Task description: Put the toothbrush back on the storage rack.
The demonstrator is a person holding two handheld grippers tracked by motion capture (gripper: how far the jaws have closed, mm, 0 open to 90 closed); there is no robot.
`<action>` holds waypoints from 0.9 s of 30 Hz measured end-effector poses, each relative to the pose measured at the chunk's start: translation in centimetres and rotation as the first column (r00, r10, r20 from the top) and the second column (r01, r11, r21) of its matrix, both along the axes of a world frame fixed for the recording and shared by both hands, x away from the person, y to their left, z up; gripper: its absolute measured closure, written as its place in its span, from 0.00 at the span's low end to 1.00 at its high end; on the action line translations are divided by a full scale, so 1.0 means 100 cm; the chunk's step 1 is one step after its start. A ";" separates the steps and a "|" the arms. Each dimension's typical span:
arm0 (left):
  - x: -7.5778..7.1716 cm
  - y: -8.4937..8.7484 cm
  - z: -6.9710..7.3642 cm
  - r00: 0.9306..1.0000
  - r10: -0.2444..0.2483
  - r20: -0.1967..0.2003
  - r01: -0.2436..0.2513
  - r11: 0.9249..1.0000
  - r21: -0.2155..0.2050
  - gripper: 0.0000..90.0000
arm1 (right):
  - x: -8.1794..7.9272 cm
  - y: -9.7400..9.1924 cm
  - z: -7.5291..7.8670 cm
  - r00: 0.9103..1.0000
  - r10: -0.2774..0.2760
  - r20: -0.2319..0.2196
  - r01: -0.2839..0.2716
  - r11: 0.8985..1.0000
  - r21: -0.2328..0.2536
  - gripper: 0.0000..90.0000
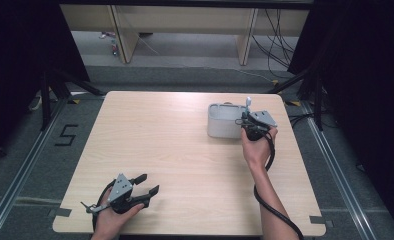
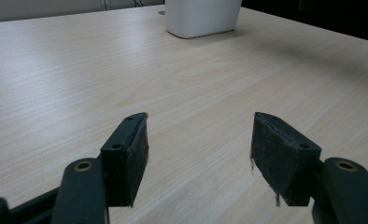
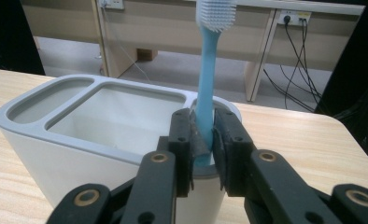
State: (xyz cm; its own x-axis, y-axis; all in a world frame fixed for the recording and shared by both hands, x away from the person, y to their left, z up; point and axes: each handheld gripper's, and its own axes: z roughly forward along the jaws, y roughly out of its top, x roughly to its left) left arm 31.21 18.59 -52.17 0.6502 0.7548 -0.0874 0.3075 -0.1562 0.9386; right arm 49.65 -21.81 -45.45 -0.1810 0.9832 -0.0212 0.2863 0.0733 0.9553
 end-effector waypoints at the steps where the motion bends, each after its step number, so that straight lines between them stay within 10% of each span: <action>1: 0.000 0.000 0.000 1.000 0.000 0.000 0.000 1.000 0.000 0.40 | -0.001 0.000 0.001 1.000 -0.006 -0.008 0.006 1.000 -0.004 0.86; 27: 0.001 -0.001 -0.001 1.000 -0.006 0.007 0.006 1.000 -0.009 0.40 | -0.018 -0.011 0.011 0.998 0.047 0.044 -0.047 0.999 0.007 0.56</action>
State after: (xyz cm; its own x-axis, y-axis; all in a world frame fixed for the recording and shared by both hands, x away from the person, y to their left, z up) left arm 31.26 18.52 -52.25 0.6554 0.7499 -0.0896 0.3003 -0.1499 0.9420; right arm 47.90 -22.87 -44.38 -0.2258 0.9739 -0.0225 0.2406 0.0781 0.9675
